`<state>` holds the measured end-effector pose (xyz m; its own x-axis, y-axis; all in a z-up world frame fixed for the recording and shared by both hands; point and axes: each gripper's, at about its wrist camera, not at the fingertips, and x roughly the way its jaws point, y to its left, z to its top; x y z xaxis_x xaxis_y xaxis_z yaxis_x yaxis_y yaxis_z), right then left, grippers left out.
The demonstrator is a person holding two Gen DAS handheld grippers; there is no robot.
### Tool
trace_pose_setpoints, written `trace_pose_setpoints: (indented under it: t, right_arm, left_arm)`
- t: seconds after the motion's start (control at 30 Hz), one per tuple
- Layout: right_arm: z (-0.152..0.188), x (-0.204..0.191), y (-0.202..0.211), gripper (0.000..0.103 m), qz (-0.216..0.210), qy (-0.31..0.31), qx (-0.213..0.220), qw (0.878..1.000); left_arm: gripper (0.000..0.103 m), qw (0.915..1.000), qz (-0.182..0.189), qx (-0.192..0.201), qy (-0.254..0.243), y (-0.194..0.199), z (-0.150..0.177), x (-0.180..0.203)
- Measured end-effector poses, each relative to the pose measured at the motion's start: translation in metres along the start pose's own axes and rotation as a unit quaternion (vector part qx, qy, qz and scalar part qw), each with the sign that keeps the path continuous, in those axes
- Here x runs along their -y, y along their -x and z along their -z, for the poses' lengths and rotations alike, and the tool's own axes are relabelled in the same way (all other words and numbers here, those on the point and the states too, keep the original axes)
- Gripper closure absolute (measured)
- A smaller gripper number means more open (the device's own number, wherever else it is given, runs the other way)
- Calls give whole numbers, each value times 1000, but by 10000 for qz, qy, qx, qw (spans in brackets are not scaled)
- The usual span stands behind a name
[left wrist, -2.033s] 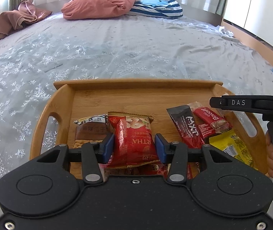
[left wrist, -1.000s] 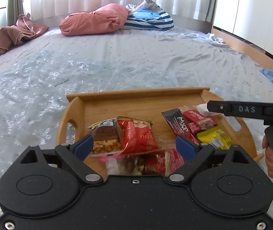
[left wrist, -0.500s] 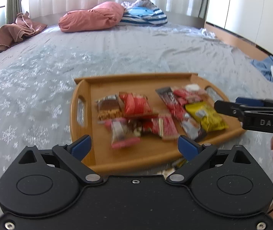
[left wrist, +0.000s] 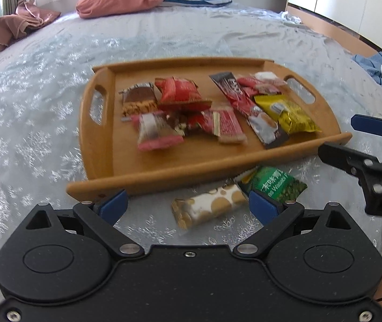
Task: Organize snacks
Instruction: 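Withdraw both tools from the tray back to the remaining snacks, then grasp the patterned wafer with the left tool while the right tool grasps the green wasabi pea bag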
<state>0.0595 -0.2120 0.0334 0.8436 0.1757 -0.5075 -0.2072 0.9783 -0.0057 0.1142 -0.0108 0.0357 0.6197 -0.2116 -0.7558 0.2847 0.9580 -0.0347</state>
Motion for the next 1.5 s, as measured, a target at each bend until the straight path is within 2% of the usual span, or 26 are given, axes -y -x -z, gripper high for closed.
trace_pose_setpoints:
  t: [0.23, 0.37, 0.47, 0.9, 1.13, 1.27, 1.4, 1.47, 1.5]
  right_arm:
    - [15, -7, 6, 7, 64, 212, -36, 9997]
    - [22, -12, 7, 6, 2, 325, -76, 9994]
    - [25, -17, 7, 6, -37, 386, -98, 9992]
    - [29, -47, 0, 6, -460, 648, -174, 9967]
    - [26, -54, -18, 7, -652, 311, -392, 9966]
    - [25, -61, -24, 14, -504, 384, -367, 9973]
    - [23, -65, -30, 34, -450, 377, -462, 9972]
    - [24, -67, -32, 54, -474, 384, -526, 9968]
    - [24, -68, -33, 55, -448, 405, -541, 9967]
  left_arm:
    - [14, 9996, 143, -120, 213, -19, 6, 7]
    - [43, 10000, 40, 5, -66, -20, 7, 19]
    - [55, 9996, 94, 3, -269, -17, 9, 27]
    - [59, 9998, 154, 126, 65, 13, 13, 4]
    - [59, 9997, 109, 179, 127, 24, 16, -4]
    - [59, 9997, 31, 203, 122, 26, 16, -4]
    - [59, 9997, 38, 200, 151, 26, 14, -5]
    - [59, 9997, 32, 203, 150, 26, 14, -5]
    - [59, 9997, 26, 202, 147, 26, 14, -5]
